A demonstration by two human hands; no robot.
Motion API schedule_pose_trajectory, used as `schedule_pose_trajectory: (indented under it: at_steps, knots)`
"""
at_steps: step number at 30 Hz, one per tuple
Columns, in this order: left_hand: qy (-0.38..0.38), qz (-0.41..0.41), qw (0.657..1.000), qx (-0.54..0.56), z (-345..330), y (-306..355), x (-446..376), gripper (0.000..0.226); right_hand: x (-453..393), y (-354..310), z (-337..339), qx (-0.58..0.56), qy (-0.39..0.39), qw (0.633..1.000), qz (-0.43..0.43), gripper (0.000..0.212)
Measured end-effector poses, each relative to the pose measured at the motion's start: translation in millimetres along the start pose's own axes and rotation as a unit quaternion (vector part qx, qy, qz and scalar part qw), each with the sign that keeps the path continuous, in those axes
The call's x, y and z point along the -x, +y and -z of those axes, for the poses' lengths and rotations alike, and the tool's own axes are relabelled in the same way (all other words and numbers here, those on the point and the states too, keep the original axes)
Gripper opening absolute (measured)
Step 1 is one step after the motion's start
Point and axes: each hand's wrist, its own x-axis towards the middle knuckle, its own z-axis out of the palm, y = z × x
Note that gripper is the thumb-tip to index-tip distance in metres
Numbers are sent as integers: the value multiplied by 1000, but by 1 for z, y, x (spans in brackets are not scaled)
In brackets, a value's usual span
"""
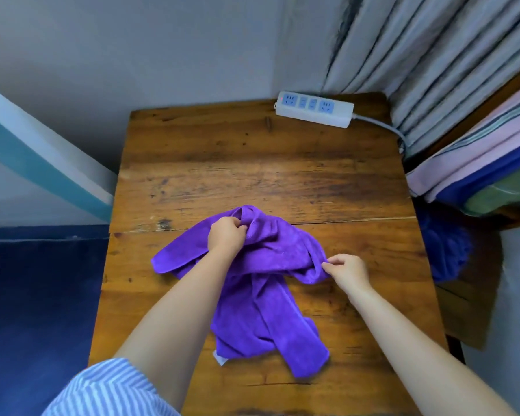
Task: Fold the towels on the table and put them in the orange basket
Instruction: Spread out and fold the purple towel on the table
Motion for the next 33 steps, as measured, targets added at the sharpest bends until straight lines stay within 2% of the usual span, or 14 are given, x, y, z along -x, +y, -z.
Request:
schedule_pose_trajectory:
  at_steps: [4, 13, 16, 19, 24, 28, 31, 33]
  knots:
    - [40, -22, 998, 32, 25, -14, 3, 19, 0, 0, 5, -30, 4, 1000, 6, 13]
    - [208, -1, 972, 111, 110, -29, 17, 25, -9, -63, 54, -57, 63, 995, 45, 15]
    - [239, 1, 963, 127, 133, -22, 21, 26, 1, -110, 62, -24, 79, 989, 121, 17]
    - [272, -36, 947, 165, 165, -1, 24, 25, 17, -173, 67, -3, 99, 966, 237, 19]
    - [369, -113, 892, 237, 237, 39, 37, 23, 53, -271, 86, -10, 161, 914, 371, 21]
    - [428, -142, 844, 291, 285, 55, 55, 25, 87, -323, 105, -72, 210, 867, 447, 21]
    - [475, -138, 813, 308, 310, 50, 69, 26, 104, -338, 122, -136, 226, 855, 447, 22]
    - [484, -123, 808, 312, 316, 36, 76, 26, 108, -330, 129, -143, 251, 858, 424, 22]
